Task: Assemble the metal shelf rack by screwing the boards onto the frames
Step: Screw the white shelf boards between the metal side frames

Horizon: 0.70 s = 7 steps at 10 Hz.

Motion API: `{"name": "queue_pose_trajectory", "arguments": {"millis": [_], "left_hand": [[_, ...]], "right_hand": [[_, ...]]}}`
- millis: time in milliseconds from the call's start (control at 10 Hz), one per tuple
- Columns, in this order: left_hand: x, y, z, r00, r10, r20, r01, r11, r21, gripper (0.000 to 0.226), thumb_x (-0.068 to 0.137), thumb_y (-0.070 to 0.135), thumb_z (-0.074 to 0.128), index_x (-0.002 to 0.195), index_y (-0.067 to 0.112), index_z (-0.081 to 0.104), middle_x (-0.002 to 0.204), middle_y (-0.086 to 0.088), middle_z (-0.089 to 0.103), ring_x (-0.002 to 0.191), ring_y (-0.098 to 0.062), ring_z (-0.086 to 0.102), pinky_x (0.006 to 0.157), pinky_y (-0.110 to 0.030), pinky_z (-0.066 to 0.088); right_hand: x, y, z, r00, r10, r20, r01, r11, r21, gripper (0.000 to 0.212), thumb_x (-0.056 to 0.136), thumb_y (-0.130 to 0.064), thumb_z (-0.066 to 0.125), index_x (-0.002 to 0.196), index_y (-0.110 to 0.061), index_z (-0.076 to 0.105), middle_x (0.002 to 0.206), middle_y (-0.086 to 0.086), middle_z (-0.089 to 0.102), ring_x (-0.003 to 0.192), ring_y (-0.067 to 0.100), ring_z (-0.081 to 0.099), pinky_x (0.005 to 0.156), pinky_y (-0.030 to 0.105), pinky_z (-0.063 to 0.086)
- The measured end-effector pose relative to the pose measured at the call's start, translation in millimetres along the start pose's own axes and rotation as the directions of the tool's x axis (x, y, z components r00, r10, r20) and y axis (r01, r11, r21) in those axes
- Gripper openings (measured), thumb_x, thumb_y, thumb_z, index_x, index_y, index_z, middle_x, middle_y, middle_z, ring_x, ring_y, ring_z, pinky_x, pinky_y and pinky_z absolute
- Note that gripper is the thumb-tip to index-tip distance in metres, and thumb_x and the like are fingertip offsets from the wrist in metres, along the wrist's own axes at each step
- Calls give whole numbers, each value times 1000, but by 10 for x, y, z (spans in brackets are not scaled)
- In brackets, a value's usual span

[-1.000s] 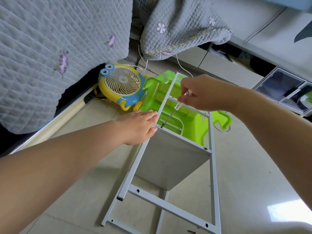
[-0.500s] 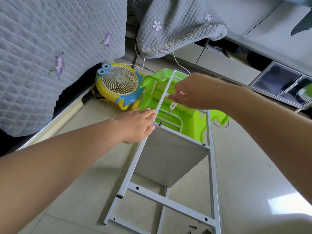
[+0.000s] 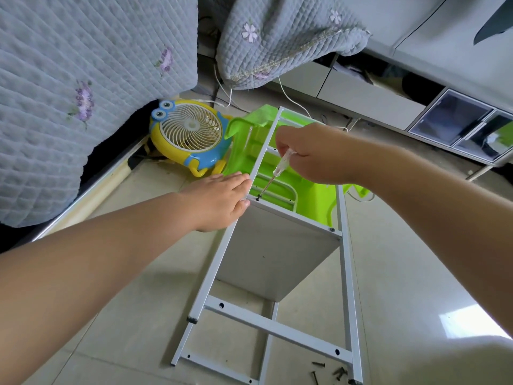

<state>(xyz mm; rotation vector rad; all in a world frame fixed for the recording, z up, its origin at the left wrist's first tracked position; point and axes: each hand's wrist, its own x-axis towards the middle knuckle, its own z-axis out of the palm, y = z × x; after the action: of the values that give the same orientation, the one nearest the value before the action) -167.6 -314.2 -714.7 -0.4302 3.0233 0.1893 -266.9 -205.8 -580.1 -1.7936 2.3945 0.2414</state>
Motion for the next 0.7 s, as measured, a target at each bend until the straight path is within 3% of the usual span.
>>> {"name": "queue_pose_trajectory", "arguments": {"millis": [200,300,400,500,600,700], "left_hand": [[4,-5,15,1000,0,-3,0,1000,3,52,102,30,17,149,12,3,157,0,2,144,-11,0,115,-26,4],[0,-12,15,1000,4,-7,-4,1000,-19,52,102,29,17,149,12,2,157,0,1,145,-11,-1,115,-26,3],[-27,-6,22,1000,5,7,-4,999,-38,53,102,29,17,149,11,1,157,-1,-1,145,-11,-3,116,-26,4],[-33,-11,27,1000,4,10,-4,1000,-31,53,102,29,17,149,11,1,157,-1,-1,145,-11,-3,117,-28,5],[-32,-5,12,1000,1,11,-1,1000,-31,53,102,29,17,149,11,2,157,-1,-1,145,-11,-2,117,-27,5],[-37,-6,13,1000,3,15,-2,999,-44,52,102,28,18,149,11,3,157,-1,0,145,-11,-2,116,-26,5]], "right_hand": [[-6,0,-23,998,-24,51,19,994,111,7,94,-17,36,100,-14,39,71,-1,41,61,13,37,56,27,31],[-2,53,-22,1000,-18,24,16,998,65,8,97,-19,35,95,-14,41,69,-7,40,59,9,38,53,26,31],[36,104,17,997,32,-72,-33,999,-18,23,97,-34,39,83,-16,42,65,-9,36,57,5,35,51,25,30],[70,113,49,993,94,-74,-108,973,-204,46,97,-45,26,62,-16,34,61,-2,34,59,16,35,61,28,34],[46,175,71,990,115,-76,-123,986,-111,37,97,-44,28,89,-14,48,77,-2,45,75,20,43,68,29,36],[-17,174,81,999,30,-28,-28,997,65,23,96,-22,39,114,-11,46,92,2,51,81,20,45,70,28,35]]}}
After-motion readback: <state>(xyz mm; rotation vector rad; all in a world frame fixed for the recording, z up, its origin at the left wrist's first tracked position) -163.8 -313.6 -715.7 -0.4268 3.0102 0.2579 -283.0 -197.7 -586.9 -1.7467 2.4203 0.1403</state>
